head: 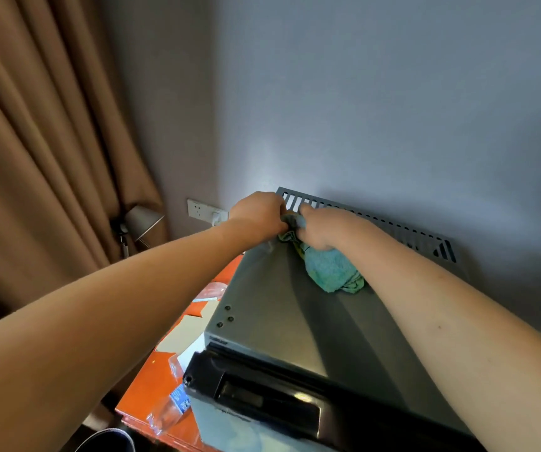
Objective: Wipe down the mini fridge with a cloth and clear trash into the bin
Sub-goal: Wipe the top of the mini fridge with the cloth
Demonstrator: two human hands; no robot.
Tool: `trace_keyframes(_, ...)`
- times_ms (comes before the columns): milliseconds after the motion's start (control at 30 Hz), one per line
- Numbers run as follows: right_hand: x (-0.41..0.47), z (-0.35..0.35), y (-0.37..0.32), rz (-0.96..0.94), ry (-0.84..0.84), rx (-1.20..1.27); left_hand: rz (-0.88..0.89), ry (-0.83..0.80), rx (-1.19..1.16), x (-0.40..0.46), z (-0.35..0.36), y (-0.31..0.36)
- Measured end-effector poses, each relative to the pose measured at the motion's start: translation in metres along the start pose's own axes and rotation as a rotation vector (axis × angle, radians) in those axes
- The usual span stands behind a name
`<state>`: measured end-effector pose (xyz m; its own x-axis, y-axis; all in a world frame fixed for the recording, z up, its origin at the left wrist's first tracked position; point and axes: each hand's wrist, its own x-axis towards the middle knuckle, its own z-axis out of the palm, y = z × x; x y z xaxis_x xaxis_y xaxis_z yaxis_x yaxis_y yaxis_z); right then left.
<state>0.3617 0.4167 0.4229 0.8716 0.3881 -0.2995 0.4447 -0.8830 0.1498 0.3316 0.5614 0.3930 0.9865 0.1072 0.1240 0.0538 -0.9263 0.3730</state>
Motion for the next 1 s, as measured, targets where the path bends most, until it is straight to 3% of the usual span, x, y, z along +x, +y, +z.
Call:
trace_keyframes(267,0.052,-0.016,-0.002,-0.029,0.07,0.036,-0.076,0.047,0.025,0.039,-0.002,-0.016)
trace_keyframes(533,0.034,-0.006,-0.004,-0.098,0.169,0.031,-0.09,0.036,0.095,0.018,-0.008,-0.009)
trace_keyframes(1000,-0.015,0.007,-0.013,-0.064,0.074,-0.006,0.036,-0.013,0.136,-0.023,-0.013,-0.003)
